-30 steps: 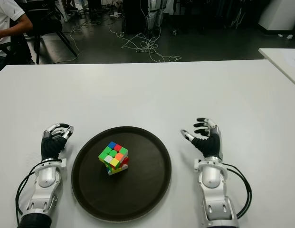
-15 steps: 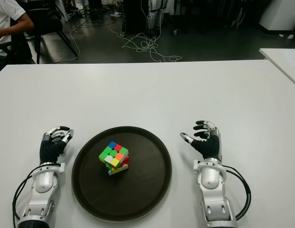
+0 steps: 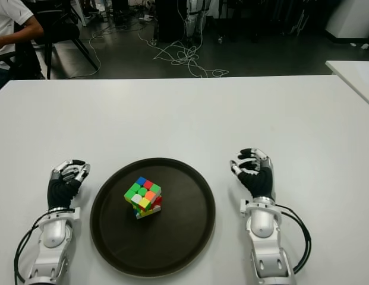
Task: Pick up the Rubik's Cube and put it in the plate
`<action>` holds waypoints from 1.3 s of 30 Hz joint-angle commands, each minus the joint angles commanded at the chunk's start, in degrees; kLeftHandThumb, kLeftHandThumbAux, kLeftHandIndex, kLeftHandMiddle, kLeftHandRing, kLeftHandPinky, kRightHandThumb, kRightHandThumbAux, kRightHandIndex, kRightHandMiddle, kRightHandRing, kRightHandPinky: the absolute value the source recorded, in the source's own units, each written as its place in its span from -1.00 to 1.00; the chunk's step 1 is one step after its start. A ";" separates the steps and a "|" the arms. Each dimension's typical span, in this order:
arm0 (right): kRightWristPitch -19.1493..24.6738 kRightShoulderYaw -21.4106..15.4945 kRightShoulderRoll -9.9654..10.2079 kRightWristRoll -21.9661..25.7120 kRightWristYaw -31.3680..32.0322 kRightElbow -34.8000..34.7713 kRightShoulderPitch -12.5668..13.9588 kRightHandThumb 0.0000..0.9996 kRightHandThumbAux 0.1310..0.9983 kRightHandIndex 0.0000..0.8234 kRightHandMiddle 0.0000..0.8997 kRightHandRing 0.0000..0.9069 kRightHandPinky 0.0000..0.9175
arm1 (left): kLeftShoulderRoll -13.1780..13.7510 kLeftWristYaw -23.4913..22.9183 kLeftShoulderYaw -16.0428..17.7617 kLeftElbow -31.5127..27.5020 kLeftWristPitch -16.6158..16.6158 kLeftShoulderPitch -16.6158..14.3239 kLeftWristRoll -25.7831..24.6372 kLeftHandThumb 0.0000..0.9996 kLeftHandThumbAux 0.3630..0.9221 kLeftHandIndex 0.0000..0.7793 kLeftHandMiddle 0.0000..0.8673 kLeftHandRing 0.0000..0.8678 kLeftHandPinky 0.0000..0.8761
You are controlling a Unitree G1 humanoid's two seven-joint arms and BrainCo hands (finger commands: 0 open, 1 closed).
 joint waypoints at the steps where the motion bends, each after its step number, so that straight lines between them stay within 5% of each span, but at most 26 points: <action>1: -0.15 0.05 0.03 -0.10 -0.20 0.15 -0.01 -0.46 0.73 0.75 0.81 0.80 0.76 | -0.05 0.10 0.02 -0.14 0.18 0.03 0.07 0.43 0.21 0.14 0.88 0.93 0.91; 13: -1.92 0.04 -0.20 -0.88 -1.44 2.42 -0.49 -0.43 0.76 0.73 0.78 0.78 0.73 | 0.36 -0.24 0.22 0.88 0.18 -0.28 0.25 0.43 0.21 0.14 0.88 0.92 0.88; 23: -5.81 0.48 -1.22 -2.39 -2.78 4.81 -0.69 -0.41 0.74 0.72 0.80 0.79 0.75 | 0.23 0.30 0.00 -0.74 4.58 -0.34 0.77 0.43 0.21 0.14 0.87 0.92 0.90; 25: -6.49 0.44 -1.35 -2.38 -2.76 5.23 -0.78 0.07 0.53 0.33 0.77 0.77 0.71 | 0.20 0.38 -0.01 -0.61 4.57 -0.43 0.78 0.43 0.21 0.14 0.87 0.92 0.90; 28: -7.30 0.43 -1.50 -2.44 -2.73 5.68 -0.87 0.29 0.43 0.15 0.77 0.76 0.70 | 0.35 0.24 -0.08 -0.32 4.19 -0.50 0.82 0.43 0.21 0.14 0.88 0.93 0.89; 39: -9.30 0.17 -1.89 -2.13 -2.12 7.51 -1.46 0.39 0.38 0.06 0.77 0.76 0.69 | 0.64 0.50 -0.29 -0.57 4.96 -0.68 1.47 0.43 0.21 0.14 0.89 0.93 0.88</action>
